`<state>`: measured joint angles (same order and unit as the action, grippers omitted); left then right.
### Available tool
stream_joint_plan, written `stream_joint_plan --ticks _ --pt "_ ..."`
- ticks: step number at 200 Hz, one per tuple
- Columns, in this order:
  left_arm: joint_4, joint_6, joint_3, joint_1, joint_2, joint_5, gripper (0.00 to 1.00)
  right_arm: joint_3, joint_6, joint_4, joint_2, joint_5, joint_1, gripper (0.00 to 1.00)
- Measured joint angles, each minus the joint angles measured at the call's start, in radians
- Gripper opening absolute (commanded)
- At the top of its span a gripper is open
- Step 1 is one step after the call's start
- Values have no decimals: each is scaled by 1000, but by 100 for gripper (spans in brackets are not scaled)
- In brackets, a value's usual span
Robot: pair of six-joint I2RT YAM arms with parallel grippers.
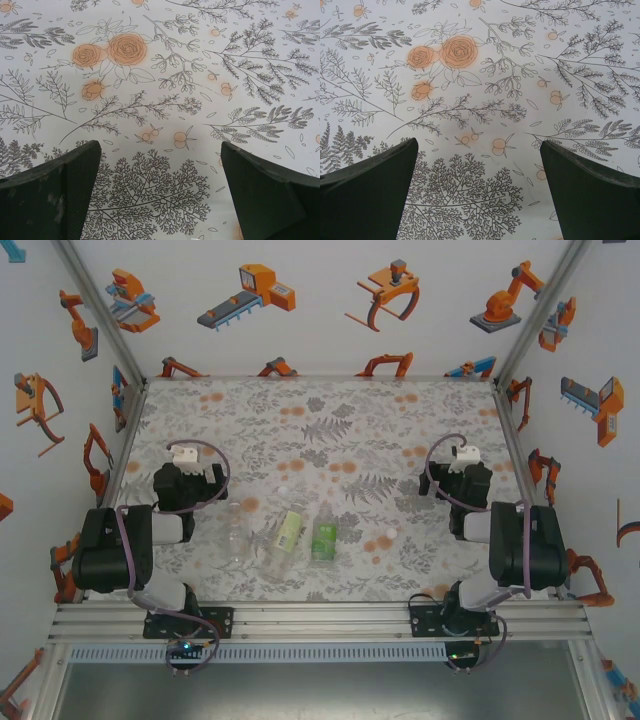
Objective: Screw on the bottle caps
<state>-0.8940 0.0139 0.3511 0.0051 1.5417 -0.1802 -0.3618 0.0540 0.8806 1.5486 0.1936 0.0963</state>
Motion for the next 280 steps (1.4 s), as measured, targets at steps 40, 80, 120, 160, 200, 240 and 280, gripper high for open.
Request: stream_joint_plan --ticks 40,80,120,160,200,240,280 --pt "0 0 0 0 0 4 97 0 0 0 0 0 0 99" --pt "2 0 0 2 0 4 97 0 -1 0 0 0 0 99" --pt "9 -1 3 3 0 3 97 0 -2 0 0 0 0 99" --pt "14 -1 8 3 0 3 97 0 -2 0 0 0 0 99" --pt "20 -1 8 4 0 3 97 0 -2 0 0 0 0 99" --pt "20 -3 8 10 0 3 97 0 -2 0 0 0 0 99" --pt "48 -20 27 10 0 59 97 0 -2 0 0 0 0 99"
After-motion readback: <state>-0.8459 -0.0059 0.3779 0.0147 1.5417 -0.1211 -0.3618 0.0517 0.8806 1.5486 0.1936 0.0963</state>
